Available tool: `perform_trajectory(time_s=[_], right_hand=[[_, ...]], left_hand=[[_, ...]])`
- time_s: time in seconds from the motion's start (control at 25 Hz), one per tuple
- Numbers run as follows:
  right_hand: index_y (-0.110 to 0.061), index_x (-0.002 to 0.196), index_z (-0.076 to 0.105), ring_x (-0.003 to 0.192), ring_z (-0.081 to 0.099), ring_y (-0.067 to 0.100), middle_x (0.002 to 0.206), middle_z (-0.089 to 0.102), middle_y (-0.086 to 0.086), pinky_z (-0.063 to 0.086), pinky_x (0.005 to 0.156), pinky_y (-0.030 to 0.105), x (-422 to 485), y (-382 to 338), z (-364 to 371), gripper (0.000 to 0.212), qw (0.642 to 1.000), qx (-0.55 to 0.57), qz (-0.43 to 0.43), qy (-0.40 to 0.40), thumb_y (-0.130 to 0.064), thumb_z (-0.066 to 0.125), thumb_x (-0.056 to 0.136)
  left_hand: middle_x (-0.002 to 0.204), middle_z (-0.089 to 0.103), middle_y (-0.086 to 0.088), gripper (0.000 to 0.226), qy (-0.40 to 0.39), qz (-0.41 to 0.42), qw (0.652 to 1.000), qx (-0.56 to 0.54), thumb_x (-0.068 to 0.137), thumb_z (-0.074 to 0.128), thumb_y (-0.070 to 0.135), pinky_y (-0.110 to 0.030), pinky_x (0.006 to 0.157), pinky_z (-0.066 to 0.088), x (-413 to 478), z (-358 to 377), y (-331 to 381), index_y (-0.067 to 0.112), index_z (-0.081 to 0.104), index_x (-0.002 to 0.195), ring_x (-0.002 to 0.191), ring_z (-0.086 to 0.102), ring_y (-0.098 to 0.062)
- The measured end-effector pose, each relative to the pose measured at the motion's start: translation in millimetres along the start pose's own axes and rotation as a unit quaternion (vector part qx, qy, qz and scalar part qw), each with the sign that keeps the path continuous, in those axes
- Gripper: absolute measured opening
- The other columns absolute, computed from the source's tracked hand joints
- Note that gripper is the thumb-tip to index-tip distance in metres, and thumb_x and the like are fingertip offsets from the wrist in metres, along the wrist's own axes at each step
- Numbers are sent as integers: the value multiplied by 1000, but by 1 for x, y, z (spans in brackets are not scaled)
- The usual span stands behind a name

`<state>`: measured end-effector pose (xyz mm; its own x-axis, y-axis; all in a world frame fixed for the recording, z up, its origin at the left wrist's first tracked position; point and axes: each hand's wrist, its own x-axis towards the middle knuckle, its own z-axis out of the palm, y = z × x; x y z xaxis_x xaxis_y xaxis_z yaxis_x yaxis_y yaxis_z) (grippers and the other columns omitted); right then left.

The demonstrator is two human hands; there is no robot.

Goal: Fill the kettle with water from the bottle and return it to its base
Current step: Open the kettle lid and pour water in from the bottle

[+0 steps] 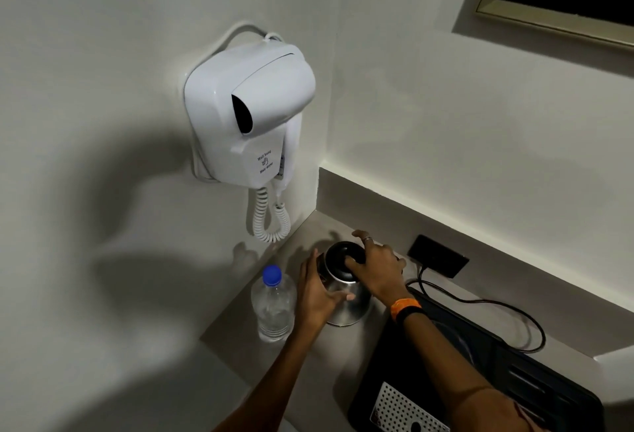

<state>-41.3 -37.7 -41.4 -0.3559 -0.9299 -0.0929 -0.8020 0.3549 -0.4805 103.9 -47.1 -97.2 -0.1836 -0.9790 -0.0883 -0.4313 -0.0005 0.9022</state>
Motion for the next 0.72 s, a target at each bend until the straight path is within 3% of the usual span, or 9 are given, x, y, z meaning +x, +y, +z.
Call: perform_trajectory(time_s=[0.16, 0.28, 0.44, 0.56, 0.64, 0.68, 0.72], right_hand=[[-34, 142, 44, 111, 67, 31, 114, 75, 11, 46, 105, 56, 2, 10, -17, 49, 986, 162, -15, -47, -37, 59, 95], [-22, 138, 55, 114, 67, 29, 129, 69, 14, 51, 99, 38, 3, 23, -35, 38, 956, 283, -9, -73, -20, 55, 101], [-14, 122, 70, 112, 70, 28, 122, 73, 13, 54, 89, 29, -1, 43, -46, 26, 915, 393, -6, -87, -14, 57, 100], [-22, 116, 73, 106, 73, 18, 114, 77, 3, 55, 80, 18, -3, 45, -45, 23, 914, 399, -6, -66, -17, 59, 99], [-35, 105, 75, 98, 74, 5, 104, 79, -13, 55, 72, 11, -4, 43, -42, 24, 914, 401, 3, -52, -18, 59, 99], [-40, 100, 76, 93, 74, -1, 99, 78, -19, 54, 69, 8, -5, 43, -40, 27, 916, 398, 7, -47, -19, 59, 99], [-44, 97, 76, 89, 73, -5, 96, 78, -22, 54, 67, 6, -5, 43, -39, 29, 917, 396, 12, -42, -21, 59, 99]], left_hand=[[158, 39, -15, 125, 6, -1, 1000, 18, 52, 103, 24, -22, 108, 28, -3, -4, -1, 6, 33, 154, 147, 37, -30], [160, 36, -13, 123, -2, 11, 1000, 13, 57, 101, 20, -32, 115, 35, -9, -7, 9, 8, 30, 156, 148, 37, -29], [169, 14, -6, 117, -6, 77, 996, 52, 71, 93, 24, -34, 123, 29, -41, -8, 32, 15, 19, 161, 157, 13, -20], [160, 36, 0, 63, 112, 264, 956, 65, 93, 73, 20, -28, 121, 33, -69, -35, 44, 18, 46, 150, 151, 20, -2], [138, 57, -5, 33, 254, 368, 889, 95, 96, 60, 16, -29, 115, 38, -72, -64, 40, 17, 61, 129, 137, 43, -12], [131, 62, -7, 30, 298, 361, 878, 102, 95, 58, 18, -27, 114, 35, -70, -80, 37, 16, 64, 124, 131, 49, -18], [129, 64, -8, 30, 304, 322, 892, 94, 94, 59, 19, -25, 113, 34, -66, -94, 34, 15, 66, 123, 127, 53, -22]])
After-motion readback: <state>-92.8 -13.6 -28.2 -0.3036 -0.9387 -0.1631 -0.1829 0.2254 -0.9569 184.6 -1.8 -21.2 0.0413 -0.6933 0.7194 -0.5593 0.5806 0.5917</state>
